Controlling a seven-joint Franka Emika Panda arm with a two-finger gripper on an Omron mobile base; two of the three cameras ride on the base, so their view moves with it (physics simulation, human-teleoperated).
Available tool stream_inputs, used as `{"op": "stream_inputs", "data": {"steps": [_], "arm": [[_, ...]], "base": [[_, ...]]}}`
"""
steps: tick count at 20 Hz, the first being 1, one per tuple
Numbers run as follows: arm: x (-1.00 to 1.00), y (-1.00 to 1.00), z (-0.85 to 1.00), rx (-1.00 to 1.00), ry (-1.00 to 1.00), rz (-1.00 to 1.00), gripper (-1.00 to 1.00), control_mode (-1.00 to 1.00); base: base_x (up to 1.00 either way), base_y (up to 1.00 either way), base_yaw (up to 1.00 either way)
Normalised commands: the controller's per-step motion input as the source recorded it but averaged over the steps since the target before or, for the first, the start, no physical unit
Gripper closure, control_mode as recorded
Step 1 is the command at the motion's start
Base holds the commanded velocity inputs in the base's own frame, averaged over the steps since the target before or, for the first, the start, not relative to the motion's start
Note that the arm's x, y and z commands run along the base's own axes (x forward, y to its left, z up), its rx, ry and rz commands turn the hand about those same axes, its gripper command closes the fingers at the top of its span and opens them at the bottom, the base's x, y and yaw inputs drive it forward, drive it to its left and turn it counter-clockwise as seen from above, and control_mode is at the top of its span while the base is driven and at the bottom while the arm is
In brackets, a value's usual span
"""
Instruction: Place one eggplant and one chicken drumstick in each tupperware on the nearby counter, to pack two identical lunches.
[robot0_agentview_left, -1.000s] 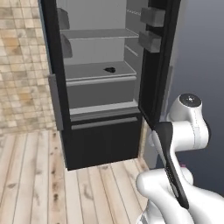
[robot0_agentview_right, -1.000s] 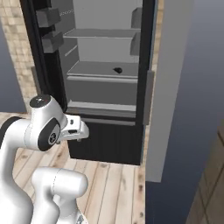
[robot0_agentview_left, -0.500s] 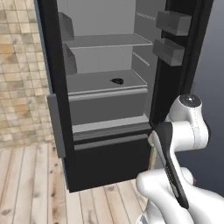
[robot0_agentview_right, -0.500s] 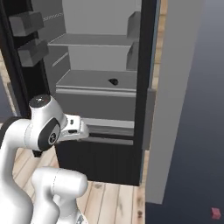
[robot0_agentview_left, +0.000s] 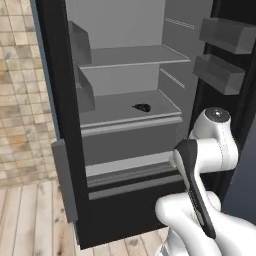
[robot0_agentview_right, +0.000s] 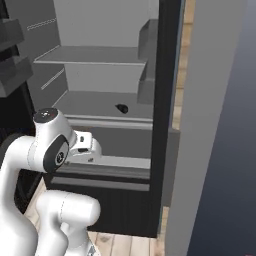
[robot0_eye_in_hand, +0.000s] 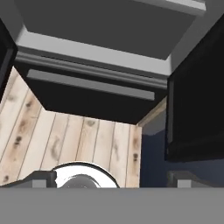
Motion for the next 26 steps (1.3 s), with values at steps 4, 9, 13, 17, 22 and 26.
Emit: {"op": "stream_inputs", "data": {"steps": [4,9,13,17,22,26], "arm": [[0.00,0.00,0.00,0.00,0.00,0.00,-1.00,1.00],[0.00,0.00,0.00,0.00,0.00,0.00,-1.00,1.00],[0.00,0.00,0.00,0.00,0.00,0.00,-1.00,1.00],[0.40,0.22,0.00,0.00,-0.09,0.00,-1.00,-1.00],[0.32,0.11,0.00,0.00,-0.14,-0.01,-1.00,-1.00],[0.37,0.00,0.00,0.00,-0.15,-0.08,-1.00,-1.00]], "base": [[0.76,0.31,-0.06],[0.70,0.30,-0.06],[0.55,0.23,-0.04],[0.00,0.00,0.00],[0.00,0.00,0.00],[0.00,0.00,0.00]]}}
